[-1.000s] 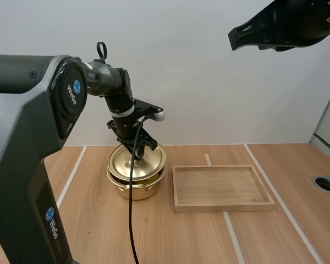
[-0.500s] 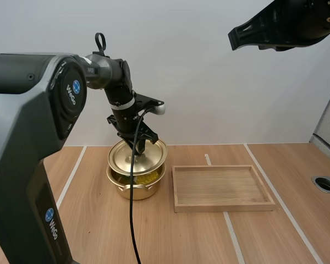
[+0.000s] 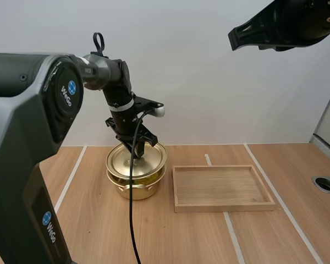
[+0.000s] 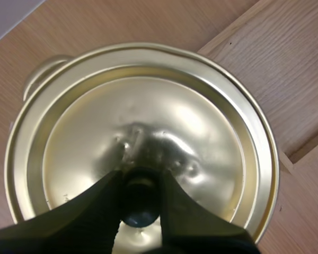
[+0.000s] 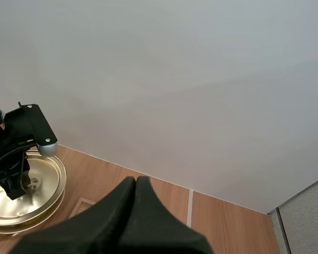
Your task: Open the pot, put the pineapple inside, and close it
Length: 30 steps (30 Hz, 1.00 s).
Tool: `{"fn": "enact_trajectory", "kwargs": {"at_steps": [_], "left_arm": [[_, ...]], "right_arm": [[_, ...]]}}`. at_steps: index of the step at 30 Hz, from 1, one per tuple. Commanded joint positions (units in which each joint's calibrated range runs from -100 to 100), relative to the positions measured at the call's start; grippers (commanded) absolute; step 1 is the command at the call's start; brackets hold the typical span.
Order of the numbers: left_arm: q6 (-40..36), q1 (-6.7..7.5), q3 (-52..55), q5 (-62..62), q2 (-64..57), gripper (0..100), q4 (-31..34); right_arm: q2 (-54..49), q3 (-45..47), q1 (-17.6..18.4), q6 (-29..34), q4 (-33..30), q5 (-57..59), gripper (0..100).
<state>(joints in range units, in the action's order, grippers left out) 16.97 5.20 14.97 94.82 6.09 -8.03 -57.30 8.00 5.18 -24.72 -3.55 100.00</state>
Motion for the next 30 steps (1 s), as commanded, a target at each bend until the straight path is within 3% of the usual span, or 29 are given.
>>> {"fn": "enact_trajectory", "kwargs": {"at_steps": [1,30], "left_arm": [[-0.50,0.12,0.82,-3.60,-0.44,0,-0.08],[-0.59,0.12,4.25,-5.72,2.61,0,1.62]], "right_arm": [[-0.83,-0.12,-0.30,-0.12,-0.26,0.00,0],[-0.83,-0.12,-0.30,-0.12,-0.26,0.00,0]]}}
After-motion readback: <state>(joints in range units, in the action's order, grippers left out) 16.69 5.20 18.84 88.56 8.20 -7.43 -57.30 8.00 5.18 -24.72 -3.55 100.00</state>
